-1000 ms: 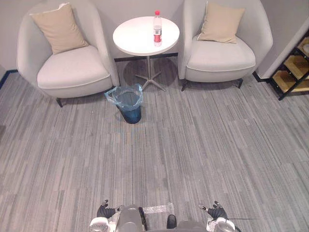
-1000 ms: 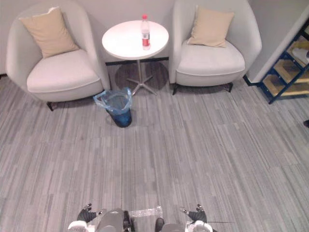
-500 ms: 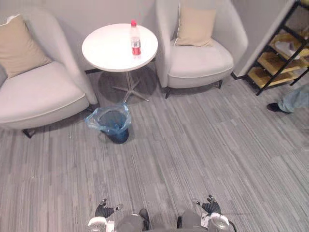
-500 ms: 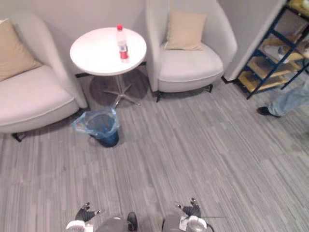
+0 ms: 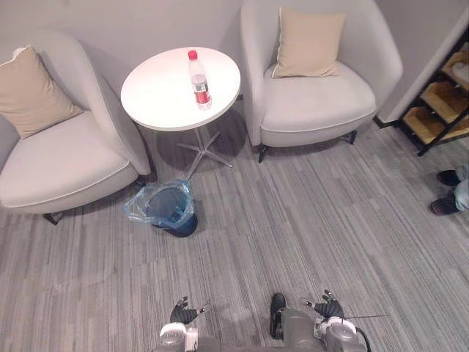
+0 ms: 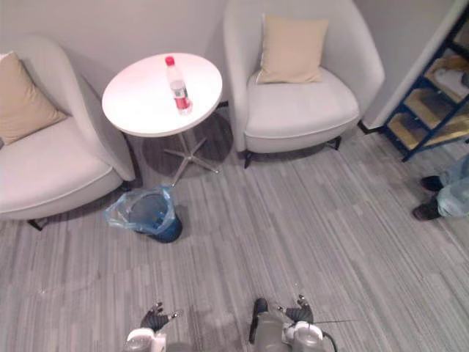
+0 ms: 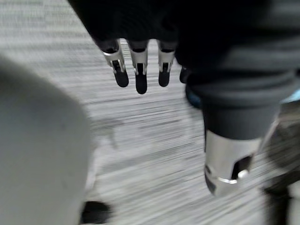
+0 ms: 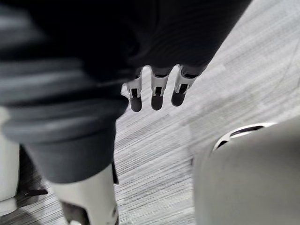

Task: Gather rubbish on tea table into small bin, then transfer packed bag to large trash can.

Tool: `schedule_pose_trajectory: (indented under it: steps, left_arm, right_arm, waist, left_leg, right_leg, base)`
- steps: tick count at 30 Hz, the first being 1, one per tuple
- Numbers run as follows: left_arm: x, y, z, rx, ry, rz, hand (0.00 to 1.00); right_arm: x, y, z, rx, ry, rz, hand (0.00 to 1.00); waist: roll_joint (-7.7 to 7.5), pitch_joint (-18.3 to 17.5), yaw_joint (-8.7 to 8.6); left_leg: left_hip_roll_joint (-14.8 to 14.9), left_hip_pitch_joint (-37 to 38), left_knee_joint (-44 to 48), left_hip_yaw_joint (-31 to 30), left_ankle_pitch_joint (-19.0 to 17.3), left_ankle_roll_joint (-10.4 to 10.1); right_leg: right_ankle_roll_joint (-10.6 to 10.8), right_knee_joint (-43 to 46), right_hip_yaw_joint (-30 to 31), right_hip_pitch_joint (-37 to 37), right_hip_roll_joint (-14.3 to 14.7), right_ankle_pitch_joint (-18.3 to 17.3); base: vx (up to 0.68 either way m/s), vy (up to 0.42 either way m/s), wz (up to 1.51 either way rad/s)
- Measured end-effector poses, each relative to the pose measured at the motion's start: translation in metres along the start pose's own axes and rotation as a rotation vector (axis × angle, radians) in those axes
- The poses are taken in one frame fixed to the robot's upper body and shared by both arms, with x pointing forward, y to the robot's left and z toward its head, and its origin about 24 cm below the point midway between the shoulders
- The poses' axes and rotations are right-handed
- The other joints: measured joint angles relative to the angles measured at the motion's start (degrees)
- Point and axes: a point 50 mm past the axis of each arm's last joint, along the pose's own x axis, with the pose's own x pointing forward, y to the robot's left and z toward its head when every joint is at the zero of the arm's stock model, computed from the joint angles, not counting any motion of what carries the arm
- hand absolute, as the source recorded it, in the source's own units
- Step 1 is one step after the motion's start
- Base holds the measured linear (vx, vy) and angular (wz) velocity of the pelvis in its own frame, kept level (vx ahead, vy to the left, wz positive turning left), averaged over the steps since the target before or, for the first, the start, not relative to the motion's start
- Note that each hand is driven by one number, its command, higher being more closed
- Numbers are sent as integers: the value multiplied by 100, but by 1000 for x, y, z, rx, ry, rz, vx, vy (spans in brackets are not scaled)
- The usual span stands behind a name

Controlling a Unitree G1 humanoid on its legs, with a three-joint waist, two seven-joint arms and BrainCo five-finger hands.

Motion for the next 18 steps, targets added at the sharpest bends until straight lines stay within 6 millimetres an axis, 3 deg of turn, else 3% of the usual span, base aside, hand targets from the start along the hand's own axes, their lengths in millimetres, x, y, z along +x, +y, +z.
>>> schedule_pose_trajectory:
  steps: [3,4,6,7,8,9,11,13,14,15,16,17,18]
  left_arm:
    - [0,-3,8,-9,-44,-5,0]
    - [1,-7,14,-4,-66,-20,0]
    - [2,-10,17,6,-74,-30,0]
    - [2,-13,18,20,-77,-41,0]
    - [2,-13,18,23,-76,-44,0]
    - [3,-9,18,37,-72,-37,0]
    - [4,-5,19,49,-73,-31,0]
    - [5,-4,20,60,-72,-33,0]
    - [5,-4,17,72,-62,-36,0]
    - [5,-2,14,82,-49,-34,0]
    - [5,0,12,93,-40,-35,0]
    - [4,0,9,110,-27,-38,0]
    - [4,1,7,118,-23,-42,0]
  right_arm:
    - [-2,1,-4,11,11,-7,0]
    - [-2,0,-5,15,15,-14,0]
    - [-2,1,-6,17,20,-15,0]
    - [-1,1,-5,19,22,-15,0]
    - [-1,1,-6,20,27,-16,0]
    - [0,10,-5,24,43,2,0]
    - [-1,19,-3,37,34,24,0]
    - [-2,22,-4,41,39,34,0]
    - [-2,21,-6,41,44,35,0]
    - [-2,21,-4,45,34,35,0]
    - [-2,21,-4,47,31,34,0]
    - [-2,20,-4,50,30,33,0]
    - [-1,19,-3,49,28,33,0]
  waist:
    - [-60,3,59]
    - [-63,2,107]
    - [-83,12,150]
    - [-81,12,199]
    - [-76,6,222]
    - [-228,-29,258]
    - [-383,-36,198]
    - [-449,-54,246]
    - [-439,-58,246]
    - [-443,-64,223]
    - [-450,-69,197]
    - [-440,-72,170]
    - [-448,-89,129]
  left_leg:
    - [25,-568,-162,507,-143,43]
    - [-254,-786,-1207,708,-154,27]
    - [-622,-766,-2360,743,-5,45]
    - [-948,-685,-3468,658,430,14]
    - [-1032,-619,-3790,597,702,107]
    - [-1245,-428,-4026,590,1156,484]
    - [-1324,-465,-3812,636,908,604]
    - [-1310,-356,-3566,745,523,638]
    - [-1319,-113,-3587,786,338,656]
    - [-1360,204,-3698,820,206,680]
    - [-1383,362,-3764,832,131,677]
    - [-1435,644,-3836,817,36,686]
    - [-1470,917,-4002,729,16,682]
  right_leg:
    - [78,-398,-96,560,-2,-63]
    - [192,-780,-132,829,-27,-1]
    - [256,-991,-119,989,-87,20]
    - [361,-1173,-95,1134,-111,23]
    - [394,-1213,-56,1156,-102,12]
    - [528,-1296,177,1258,-209,-66]
    - [635,-1257,256,1304,-328,-130]
    - [755,-683,461,1186,-397,-204]
    - [874,279,580,894,-467,-267]
    - [1124,1489,702,449,-583,-205]
    - [1216,2083,737,231,-645,-179]
    - [1175,2903,659,-94,-775,-322]
    - [988,3172,410,-324,-900,-477]
  base:
    - [306,-122,10]
    - [293,-3,10]
    - [369,48,4]
    - [368,104,-6]
    - [538,145,-34]
    - [315,84,-29]
    - [361,106,-12]
    - [401,148,-23]
    - [380,176,-31]
    - [375,169,-23]
    - [367,131,-8]
    - [395,86,15]
    - [391,63,23]
